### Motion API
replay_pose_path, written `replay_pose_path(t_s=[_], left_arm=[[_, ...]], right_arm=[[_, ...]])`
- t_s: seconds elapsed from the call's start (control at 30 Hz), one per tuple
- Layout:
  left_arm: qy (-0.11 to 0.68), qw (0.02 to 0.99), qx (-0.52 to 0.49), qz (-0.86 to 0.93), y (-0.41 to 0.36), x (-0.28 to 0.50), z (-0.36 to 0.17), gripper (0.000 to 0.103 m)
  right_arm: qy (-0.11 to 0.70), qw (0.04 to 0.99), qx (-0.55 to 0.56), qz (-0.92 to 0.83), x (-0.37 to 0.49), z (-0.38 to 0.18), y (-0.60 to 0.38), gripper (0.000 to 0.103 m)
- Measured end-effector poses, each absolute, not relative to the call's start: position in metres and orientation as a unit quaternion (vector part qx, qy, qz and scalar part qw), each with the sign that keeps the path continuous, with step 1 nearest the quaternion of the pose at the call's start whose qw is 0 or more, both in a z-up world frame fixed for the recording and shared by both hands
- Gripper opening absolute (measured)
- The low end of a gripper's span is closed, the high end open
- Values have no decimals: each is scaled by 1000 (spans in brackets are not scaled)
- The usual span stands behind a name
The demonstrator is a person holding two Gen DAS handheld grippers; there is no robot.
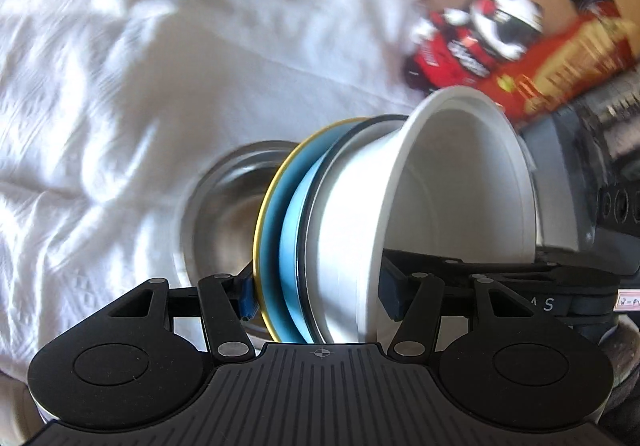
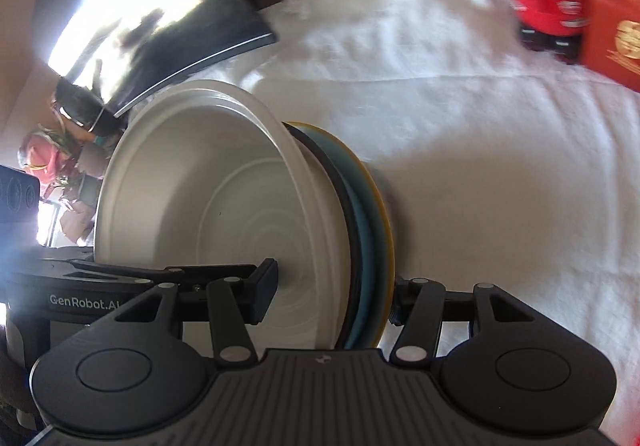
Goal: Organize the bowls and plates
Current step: 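Carry the stacked bowls with both grippers and lower them into the steel bowl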
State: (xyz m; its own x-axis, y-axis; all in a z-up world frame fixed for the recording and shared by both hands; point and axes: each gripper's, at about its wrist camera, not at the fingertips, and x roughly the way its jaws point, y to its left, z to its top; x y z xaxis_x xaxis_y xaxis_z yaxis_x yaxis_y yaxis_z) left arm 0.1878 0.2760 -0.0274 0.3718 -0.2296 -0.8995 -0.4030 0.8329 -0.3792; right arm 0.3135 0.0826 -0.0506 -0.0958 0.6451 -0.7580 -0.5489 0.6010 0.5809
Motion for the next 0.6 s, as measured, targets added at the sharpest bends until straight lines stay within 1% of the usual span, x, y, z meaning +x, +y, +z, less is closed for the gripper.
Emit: replay_pose_path(t_s=[0.2, 0.23, 0.3, 0.37, 0.43, 0.6], left_arm=[[579, 747, -320, 66, 308, 182, -80, 60], [583, 744, -319, 68, 309, 182, -86, 57], [582, 744, -321, 64, 313, 179, -87, 55], [580, 748, -316, 62, 316, 177, -85, 50], [577, 751, -315, 60, 323, 175, -82, 44], [569, 758, -313, 60, 333, 172, -74, 38]], right_arm=[[632, 655, 21, 413, 310, -91, 125, 54], [635, 658, 14, 404, 309, -97, 129, 55], [641, 660, 1, 392, 308, -106, 135, 57], [629, 670, -11, 394, 305, -102, 139, 59], [631, 671, -7, 389, 309, -103, 139, 59], [634, 671, 8, 384, 312, -102, 131, 59]])
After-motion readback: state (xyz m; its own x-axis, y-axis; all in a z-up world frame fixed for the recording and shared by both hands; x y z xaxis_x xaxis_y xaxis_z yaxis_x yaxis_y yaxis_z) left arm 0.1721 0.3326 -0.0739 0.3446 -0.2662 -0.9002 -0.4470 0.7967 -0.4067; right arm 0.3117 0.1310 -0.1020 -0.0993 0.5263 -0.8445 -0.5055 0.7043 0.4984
